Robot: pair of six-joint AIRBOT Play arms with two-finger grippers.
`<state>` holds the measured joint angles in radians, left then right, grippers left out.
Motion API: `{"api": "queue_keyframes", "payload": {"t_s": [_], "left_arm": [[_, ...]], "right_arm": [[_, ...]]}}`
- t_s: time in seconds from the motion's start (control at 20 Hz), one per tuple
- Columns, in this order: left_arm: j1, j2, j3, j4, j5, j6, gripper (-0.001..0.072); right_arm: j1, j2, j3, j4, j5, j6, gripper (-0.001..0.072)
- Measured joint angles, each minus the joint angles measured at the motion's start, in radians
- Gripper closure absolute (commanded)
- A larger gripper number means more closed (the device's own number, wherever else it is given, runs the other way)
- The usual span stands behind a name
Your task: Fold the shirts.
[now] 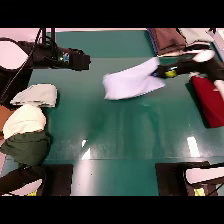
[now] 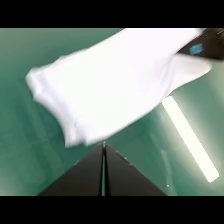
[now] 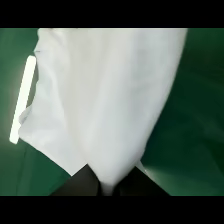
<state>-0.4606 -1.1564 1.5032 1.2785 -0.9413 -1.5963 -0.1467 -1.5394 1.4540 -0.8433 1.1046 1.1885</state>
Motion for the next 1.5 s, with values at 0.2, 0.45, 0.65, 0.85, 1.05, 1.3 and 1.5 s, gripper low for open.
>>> {"api": "queue_keyframes", "payload": {"t_s": [0.2, 0.45, 0.65, 0.85, 1.05, 1.3, 1.5], "left_arm": [[-0.005, 0.000, 0.000, -0.003, 0.013, 0.000, 0.0679], [-0.006, -0.003, 0.000, -0.003, 0.025, -0.012, 0.0680], [-0.006, -0.006, 0.000, -0.004, 0.032, -0.023, 0.0680], [-0.006, -0.007, 0.000, -0.004, 0.034, -0.026, 0.0680], [-0.006, -0.007, 0.000, -0.004, 0.034, -0.028, 0.0679], [-0.006, -0.010, 0.000, -0.004, 0.028, -0.028, 0.0679], [-0.006, -0.010, 0.000, -0.004, 0.016, -0.028, 0.0679]], "right_arm": [[-0.283, 0.044, 0.003, -0.031, 0.007, 0.005, 0.0691], [-0.495, 0.058, 0.010, -0.039, -0.061, 0.008, 0.0691], [-0.533, 0.060, 0.082, -0.039, -0.137, 0.008, 0.0691], [-0.535, 0.051, 0.213, -0.039, -0.185, 0.009, 0.0692], [-0.558, 0.049, 0.306, -0.040, -0.178, 0.021, 0.0691], [-0.615, 0.080, 0.277, -0.047, -0.105, 0.023, 0.0691], [-0.681, 0.155, 0.147, -0.090, -0.070, 0.017, 0.0691]]}}
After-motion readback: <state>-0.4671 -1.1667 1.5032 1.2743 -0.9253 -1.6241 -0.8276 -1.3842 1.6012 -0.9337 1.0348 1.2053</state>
